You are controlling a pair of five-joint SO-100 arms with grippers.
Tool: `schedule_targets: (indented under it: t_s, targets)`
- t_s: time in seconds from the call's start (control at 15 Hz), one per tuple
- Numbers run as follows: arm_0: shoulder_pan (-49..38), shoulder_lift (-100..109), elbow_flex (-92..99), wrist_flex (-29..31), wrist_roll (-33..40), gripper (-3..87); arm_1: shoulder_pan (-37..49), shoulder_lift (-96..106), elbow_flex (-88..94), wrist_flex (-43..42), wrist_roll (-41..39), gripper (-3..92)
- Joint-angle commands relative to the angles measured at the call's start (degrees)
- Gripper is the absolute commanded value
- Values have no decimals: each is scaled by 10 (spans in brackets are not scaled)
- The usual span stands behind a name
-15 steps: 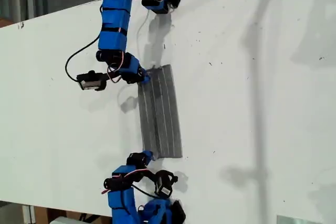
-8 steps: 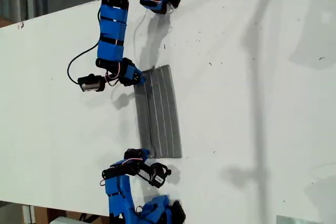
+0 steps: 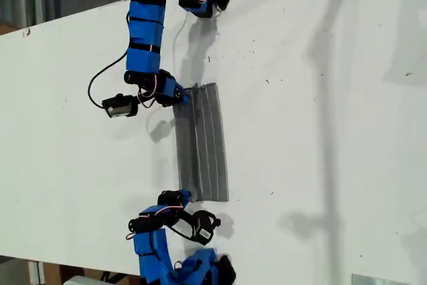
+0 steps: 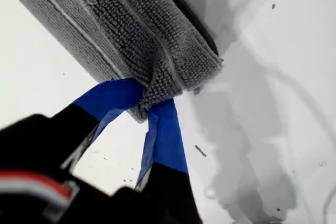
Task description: Grasp corners of a square towel and fold twice.
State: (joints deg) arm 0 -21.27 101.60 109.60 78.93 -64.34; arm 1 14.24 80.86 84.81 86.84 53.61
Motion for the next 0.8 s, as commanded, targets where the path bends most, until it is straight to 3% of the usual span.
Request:
schedule_targets:
  t_s: [0.0, 0.4, 0.73]
  targets:
    - [56, 20, 2, 4, -36, -2, -42, 18, 13, 15, 21, -1]
    - [160, 0, 57, -68, -120, -2, -113, 4, 35, 7, 68, -1]
    - [178, -50, 54, -103, -121, -2, -131, -48, 37, -1, 85, -1]
